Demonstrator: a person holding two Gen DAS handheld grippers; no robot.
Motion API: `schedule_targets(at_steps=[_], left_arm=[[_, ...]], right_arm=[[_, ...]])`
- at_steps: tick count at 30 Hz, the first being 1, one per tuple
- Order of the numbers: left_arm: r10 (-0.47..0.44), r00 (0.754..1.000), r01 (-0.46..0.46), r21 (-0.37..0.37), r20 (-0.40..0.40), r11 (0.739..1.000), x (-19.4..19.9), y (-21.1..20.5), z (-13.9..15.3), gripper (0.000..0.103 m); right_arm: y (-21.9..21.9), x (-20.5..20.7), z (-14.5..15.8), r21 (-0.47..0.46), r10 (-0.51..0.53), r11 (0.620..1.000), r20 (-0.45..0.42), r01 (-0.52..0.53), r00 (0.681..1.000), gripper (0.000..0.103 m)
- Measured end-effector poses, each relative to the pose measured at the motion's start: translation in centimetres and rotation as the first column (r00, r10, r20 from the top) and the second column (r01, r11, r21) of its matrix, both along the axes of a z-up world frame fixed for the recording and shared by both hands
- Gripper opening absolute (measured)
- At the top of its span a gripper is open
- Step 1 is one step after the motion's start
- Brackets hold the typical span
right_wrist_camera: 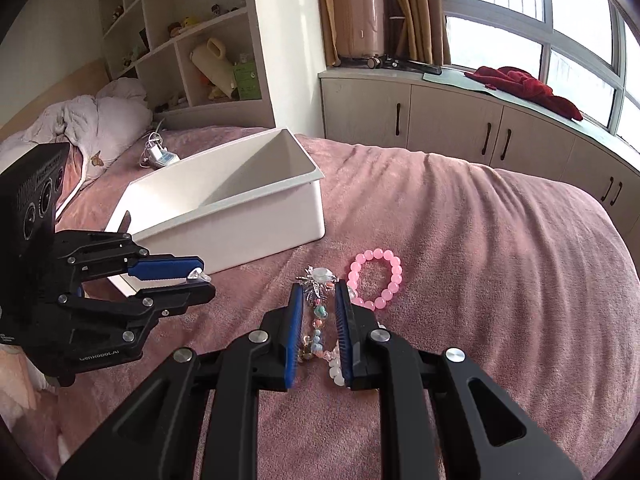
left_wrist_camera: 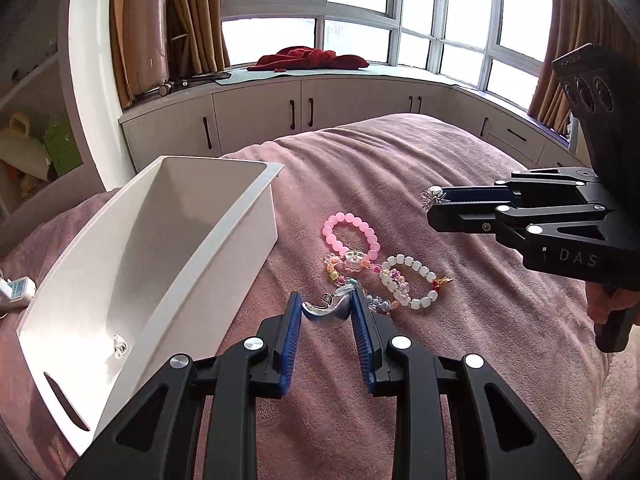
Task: Organize jewelry
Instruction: 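Carry both items over the white box and open the left tool to drop the earring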
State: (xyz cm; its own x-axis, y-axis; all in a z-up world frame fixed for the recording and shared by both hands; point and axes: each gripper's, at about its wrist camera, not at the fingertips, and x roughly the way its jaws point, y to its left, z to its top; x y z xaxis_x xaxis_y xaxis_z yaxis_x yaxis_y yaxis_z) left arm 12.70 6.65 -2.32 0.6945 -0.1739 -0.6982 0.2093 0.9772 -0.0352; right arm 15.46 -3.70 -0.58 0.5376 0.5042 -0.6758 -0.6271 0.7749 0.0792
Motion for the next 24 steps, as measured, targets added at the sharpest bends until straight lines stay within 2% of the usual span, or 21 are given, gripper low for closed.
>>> schedule_targets(at_steps=[7,13,17,22,24], left_arm=[[0.104,0.992,-0.105,0.016,0.078,0.994,-1.1,6.5,4.5,0.030],[0.181,0.978,-0.185,0.028,0.101,0.982,-1.4,12.0,6.7,0.030],[0.214,0.972,-0.218,0.033,0.092,0.975,-0.7,14.6,6.6,0.030],[0.237,0.971,-0.239,0.038,0.044,0.970,0.8,16.1,4.9,0.030],[0.257,0.966,-0.258,0.019,0.019,0.966,1.4,16.8,4.0,0.030]], right_arm=[[6.9,0.4,4.4,0.008,0.080,0.997,0.066,-0.081,0.995,0.017],[11.7,2.1,5.9,0.012,0.118,0.993,0.058,-0.118,0.991,0.017],[14.6,3.5,5.8,-0.006,0.135,0.991,0.038,-0.135,0.990,0.017],[17.2,6.0,4.2,-0.015,0.131,0.991,-0.031,-0.132,0.991,0.017],[18.2,7.1,3.3,-0.035,0.129,0.991,-0.062,-0.131,0.990,0.017]])
